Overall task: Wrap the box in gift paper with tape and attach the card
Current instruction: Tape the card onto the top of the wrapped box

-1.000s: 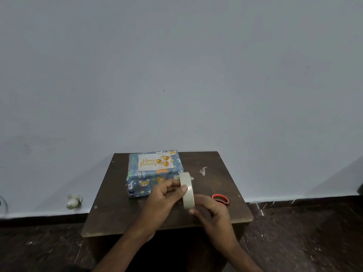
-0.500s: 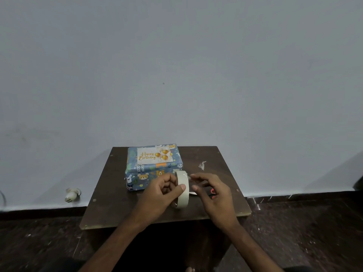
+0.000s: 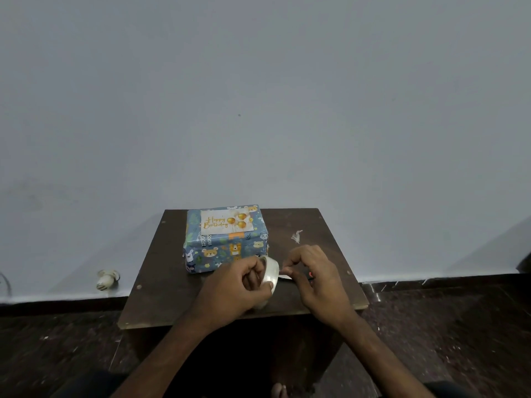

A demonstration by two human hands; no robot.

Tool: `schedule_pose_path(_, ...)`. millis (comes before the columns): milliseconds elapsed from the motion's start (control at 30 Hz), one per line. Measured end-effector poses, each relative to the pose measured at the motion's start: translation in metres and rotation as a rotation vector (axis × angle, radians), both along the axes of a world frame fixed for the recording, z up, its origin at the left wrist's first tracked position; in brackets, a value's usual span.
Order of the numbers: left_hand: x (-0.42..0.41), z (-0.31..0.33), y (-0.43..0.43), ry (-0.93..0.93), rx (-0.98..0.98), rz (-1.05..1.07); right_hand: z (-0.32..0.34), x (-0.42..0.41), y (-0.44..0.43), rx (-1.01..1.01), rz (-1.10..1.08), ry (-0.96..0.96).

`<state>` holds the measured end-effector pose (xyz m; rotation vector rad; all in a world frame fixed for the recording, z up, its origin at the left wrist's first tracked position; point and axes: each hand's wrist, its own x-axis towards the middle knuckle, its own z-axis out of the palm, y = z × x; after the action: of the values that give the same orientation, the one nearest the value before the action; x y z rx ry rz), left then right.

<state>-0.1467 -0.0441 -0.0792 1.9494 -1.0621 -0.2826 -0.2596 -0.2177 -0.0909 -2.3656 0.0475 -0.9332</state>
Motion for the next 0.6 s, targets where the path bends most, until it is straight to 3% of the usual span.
schedule_pose_path(133,0.002,0.003,0.006,-0.303,0.281,-0.011,0.000,-0.001,-0.014,0.014,0.056,0.226)
schedule_pose_path(233,0.005,0.004,0.006,-0.329,0.383,-0.029,0.001,0.002,-0.017,0.126,0.098,0.345)
schedule_pose_path(467,0.001,-0.001,-0.006,-0.442,0.407,-0.091,0.005,0.014,-0.014,0.187,0.143,0.324)
schedule_pose_path(600,0.001,-0.012,-0.014,-0.342,0.317,-0.056,0.007,0.020,-0.016,0.146,0.119,0.353)
